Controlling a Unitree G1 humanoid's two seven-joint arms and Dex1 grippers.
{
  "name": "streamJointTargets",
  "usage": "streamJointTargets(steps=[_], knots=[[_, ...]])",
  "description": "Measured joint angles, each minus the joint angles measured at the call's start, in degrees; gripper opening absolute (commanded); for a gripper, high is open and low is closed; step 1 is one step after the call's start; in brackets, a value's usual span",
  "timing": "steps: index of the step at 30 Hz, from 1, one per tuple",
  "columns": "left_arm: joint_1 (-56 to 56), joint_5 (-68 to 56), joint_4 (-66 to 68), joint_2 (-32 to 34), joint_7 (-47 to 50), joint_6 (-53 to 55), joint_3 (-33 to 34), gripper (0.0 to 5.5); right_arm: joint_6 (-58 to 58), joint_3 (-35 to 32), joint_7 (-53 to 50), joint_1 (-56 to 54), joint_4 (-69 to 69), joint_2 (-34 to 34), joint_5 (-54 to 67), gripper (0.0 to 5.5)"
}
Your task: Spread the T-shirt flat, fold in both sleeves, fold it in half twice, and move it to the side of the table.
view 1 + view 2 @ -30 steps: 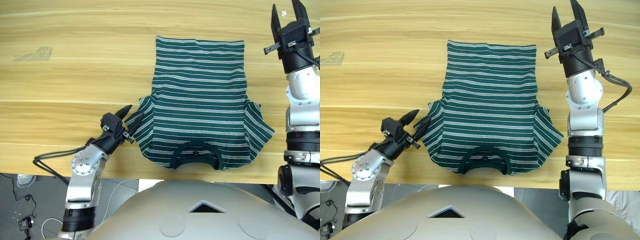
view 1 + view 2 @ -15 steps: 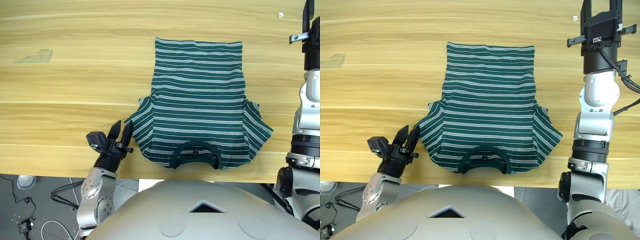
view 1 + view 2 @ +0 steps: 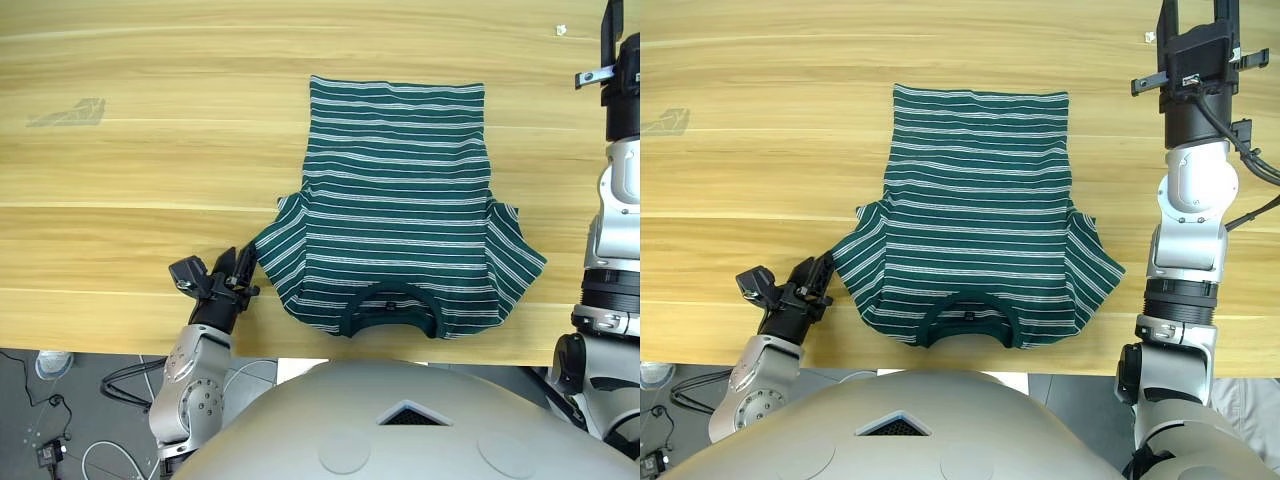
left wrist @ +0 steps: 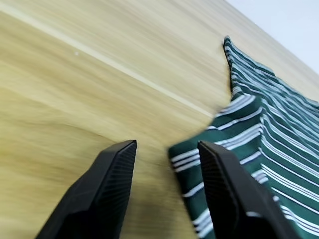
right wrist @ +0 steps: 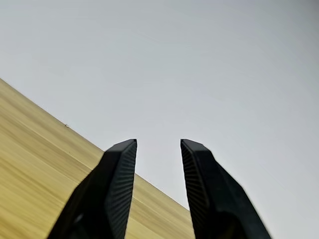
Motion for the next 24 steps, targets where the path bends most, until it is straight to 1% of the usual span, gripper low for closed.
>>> streamJointTargets(steps=[3,9,12,19,22,24], knots=[[-0.10,1.09,0.02,-0.04,-1.06,-0.14,-2.66,2.29,0.00,0.54,0.16,-0.06,0.02,0.00,-0.03,1.63],[-0.04,1.05,0.08,-1.40,-0.48,-0.45,-2.82,2.29,-0.03,0.52,0.30,-0.31,0.44,-0.07,-0.05,1.63],[-0.09,1.09,0.13,-1.90,0.22,-0.47,-2.75,1.87,-0.04,0.38,0.30,-0.31,0.47,-0.27,-0.06,1.63],[-0.10,2.35,0.70,-2.12,1.20,-1.16,-2.97,0.51,-0.04,0.36,0.30,-0.23,0.52,-0.29,-0.06,1.63],[0.02,2.79,0.87,-2.54,1.33,-1.30,-3.01,0.05,-0.04,0.49,0.31,0.09,0.61,-0.30,-0.09,1.63],[0.05,2.76,1.04,-3.05,1.33,-1.45,-2.84,0.05,-0.05,0.54,0.32,0.12,0.81,-0.31,-0.09,1.63]])
